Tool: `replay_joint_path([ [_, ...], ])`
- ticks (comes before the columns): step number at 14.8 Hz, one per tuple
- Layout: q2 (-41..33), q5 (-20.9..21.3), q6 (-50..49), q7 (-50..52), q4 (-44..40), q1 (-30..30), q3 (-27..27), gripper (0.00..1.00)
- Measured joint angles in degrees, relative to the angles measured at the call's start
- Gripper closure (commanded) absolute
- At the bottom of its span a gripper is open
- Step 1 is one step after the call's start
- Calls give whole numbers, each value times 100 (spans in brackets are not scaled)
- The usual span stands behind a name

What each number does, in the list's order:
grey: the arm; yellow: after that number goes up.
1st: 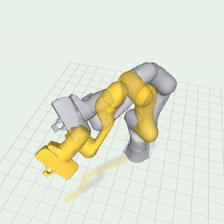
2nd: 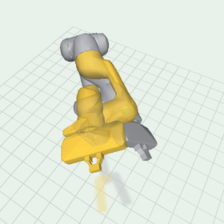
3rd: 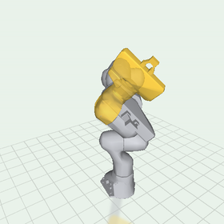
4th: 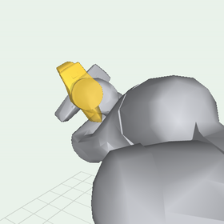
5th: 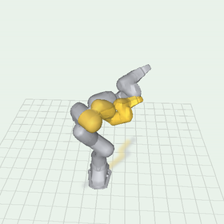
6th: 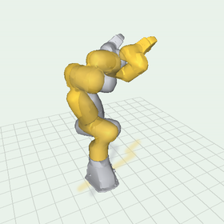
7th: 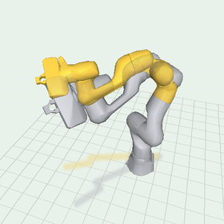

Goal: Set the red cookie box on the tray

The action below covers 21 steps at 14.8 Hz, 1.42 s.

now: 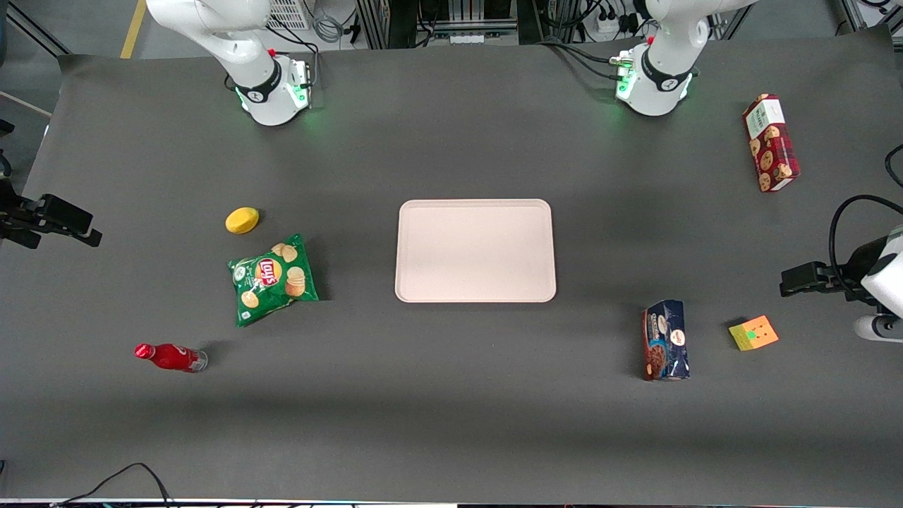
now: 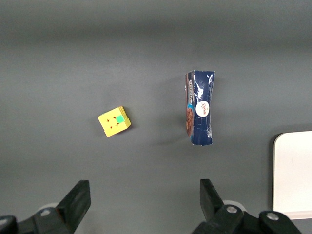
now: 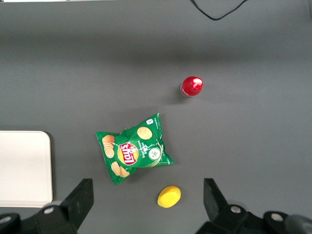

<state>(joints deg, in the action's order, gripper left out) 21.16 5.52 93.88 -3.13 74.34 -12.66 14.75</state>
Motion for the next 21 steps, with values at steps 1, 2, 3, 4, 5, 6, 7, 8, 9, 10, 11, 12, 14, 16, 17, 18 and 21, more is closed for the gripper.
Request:
replay_joint_path([
  [1, 0, 1, 10, 0, 0, -1, -1, 0],
  [2, 0, 2, 13, 0, 0, -1, -1, 0],
  [3, 0, 2, 13, 0, 0, 0, -1, 0],
  [4, 0, 2, 13, 0, 4, 0, 0, 0],
  [5, 0, 2, 13, 0, 10, 0, 0, 0],
  [6, 0, 2, 13, 0, 16, 1, 0, 0],
  [7, 0, 2, 12, 1, 20, 1, 0, 0],
  [8, 1, 3, 6, 2, 25, -1, -1, 0],
  [9, 2, 3, -3, 2, 35, -2, -4, 0],
  [10, 2, 5, -29, 2, 51, -4, -8, 0],
  [11, 2, 7, -77, 2, 67, -5, -12, 0],
  [12, 2, 8, -125, 2, 74, -6, -13, 0],
  [14, -3, 11, -361, 2, 73, -9, -13, 0],
  [16, -6, 14, -480, 2, 73, -20, -14, 0],
  [17, -7, 14, -513, -1, 72, -28, -15, 0],
  [18, -8, 14, -578, -1, 73, -29, -27, 0],
  [21, -12, 21, -889, 0, 115, -44, -100, 0],
])
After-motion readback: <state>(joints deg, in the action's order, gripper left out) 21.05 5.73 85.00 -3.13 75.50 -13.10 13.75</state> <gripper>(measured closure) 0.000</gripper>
